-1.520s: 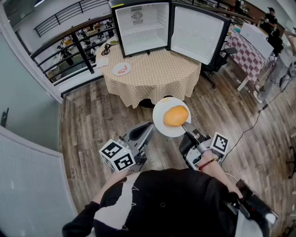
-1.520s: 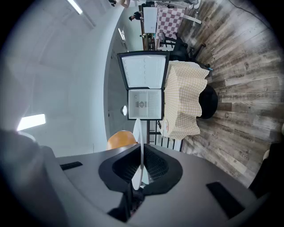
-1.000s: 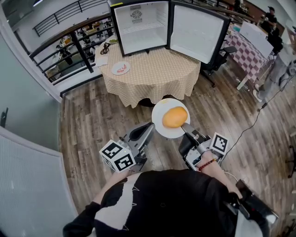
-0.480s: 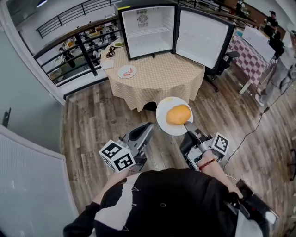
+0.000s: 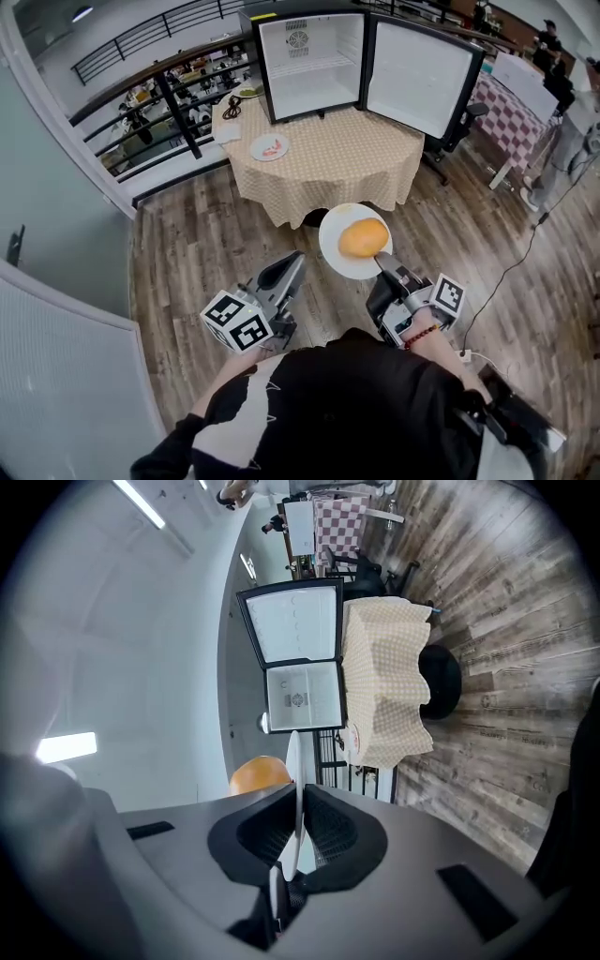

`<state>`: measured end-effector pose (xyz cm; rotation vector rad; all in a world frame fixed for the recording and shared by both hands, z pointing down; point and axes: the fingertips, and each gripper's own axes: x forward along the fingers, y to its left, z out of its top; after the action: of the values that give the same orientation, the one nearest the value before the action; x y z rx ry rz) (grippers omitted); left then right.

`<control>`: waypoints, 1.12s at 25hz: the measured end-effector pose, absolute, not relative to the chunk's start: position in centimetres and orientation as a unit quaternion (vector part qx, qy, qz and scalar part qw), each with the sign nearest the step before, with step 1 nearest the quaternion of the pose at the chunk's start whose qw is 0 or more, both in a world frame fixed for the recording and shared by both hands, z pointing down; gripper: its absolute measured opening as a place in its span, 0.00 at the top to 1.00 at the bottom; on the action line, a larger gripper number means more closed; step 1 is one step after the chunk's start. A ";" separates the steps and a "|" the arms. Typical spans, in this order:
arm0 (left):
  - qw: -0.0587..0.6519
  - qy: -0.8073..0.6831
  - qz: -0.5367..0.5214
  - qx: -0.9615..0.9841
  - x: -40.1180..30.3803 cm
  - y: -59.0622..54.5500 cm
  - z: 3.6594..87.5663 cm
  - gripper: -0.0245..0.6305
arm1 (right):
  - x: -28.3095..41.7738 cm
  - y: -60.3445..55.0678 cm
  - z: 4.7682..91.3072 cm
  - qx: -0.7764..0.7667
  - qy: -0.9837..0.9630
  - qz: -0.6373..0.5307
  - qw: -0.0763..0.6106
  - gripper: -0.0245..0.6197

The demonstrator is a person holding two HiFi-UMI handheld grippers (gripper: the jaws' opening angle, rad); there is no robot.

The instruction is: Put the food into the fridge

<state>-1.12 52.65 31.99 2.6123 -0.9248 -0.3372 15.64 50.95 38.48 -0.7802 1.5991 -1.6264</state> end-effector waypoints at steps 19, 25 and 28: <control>0.188 -0.360 -0.142 0.903 -1.6 38.5 32.5 0.94 | 14.6 35.4 38.7 -0.276 0.638 -0.642 0.322 0.92; 0.181 -0.371 -0.145 0.899 0.0 32.1 31.8 0.94 | 16.3 28.3 37.9 -0.271 0.645 -0.640 0.317 0.92; 0.182 -0.374 -0.148 0.897 0.9 29.2 31.4 0.94 | 17.0 25.3 37.0 -0.265 0.653 -0.636 0.314 0.92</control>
<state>0.89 29.16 31.37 2.5335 -1.0556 -0.4166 16.99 25.28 37.00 -0.6978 1.7218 -1.6777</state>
